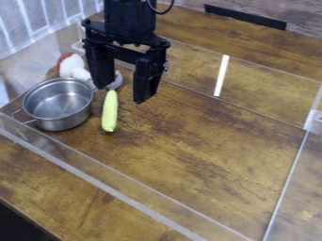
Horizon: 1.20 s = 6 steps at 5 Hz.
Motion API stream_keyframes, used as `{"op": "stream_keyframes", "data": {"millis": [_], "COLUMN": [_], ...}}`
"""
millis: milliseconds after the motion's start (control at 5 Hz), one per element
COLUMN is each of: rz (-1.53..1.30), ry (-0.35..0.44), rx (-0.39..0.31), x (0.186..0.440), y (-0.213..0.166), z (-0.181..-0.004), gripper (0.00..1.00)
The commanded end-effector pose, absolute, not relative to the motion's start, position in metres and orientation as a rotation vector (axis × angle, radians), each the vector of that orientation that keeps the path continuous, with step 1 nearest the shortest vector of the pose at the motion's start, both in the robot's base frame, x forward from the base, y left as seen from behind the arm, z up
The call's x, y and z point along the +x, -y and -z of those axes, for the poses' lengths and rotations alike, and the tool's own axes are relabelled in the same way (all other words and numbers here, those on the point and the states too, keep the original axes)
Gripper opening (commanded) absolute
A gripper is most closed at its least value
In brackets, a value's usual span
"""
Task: Move the green spoon to the right
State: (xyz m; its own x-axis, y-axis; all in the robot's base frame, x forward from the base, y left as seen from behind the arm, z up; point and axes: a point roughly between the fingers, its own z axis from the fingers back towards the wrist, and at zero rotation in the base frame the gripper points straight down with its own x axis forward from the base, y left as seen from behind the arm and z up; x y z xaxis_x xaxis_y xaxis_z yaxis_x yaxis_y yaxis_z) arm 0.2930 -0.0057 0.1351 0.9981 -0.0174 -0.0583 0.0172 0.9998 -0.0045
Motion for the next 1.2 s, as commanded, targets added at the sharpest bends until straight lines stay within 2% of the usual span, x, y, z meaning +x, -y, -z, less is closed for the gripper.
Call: {"op": "stream_keyframes", "data": {"millis": [0, 400, 800, 1000], "rz": [0.032, 0.114, 0.018, 0.015], "ry": [-0.084, -0.106, -0.125, -0.112], "rx": [0.000, 0.011, 0.006, 0.005], "x": [0.292, 0.299, 0.285, 0.294], "y": [0.005, 0.004, -0.010, -0.012], "z": [-0.123, -0.114, -0.097, -0.084], "gripper": [1.00, 1.00, 1.00, 1.00]}}
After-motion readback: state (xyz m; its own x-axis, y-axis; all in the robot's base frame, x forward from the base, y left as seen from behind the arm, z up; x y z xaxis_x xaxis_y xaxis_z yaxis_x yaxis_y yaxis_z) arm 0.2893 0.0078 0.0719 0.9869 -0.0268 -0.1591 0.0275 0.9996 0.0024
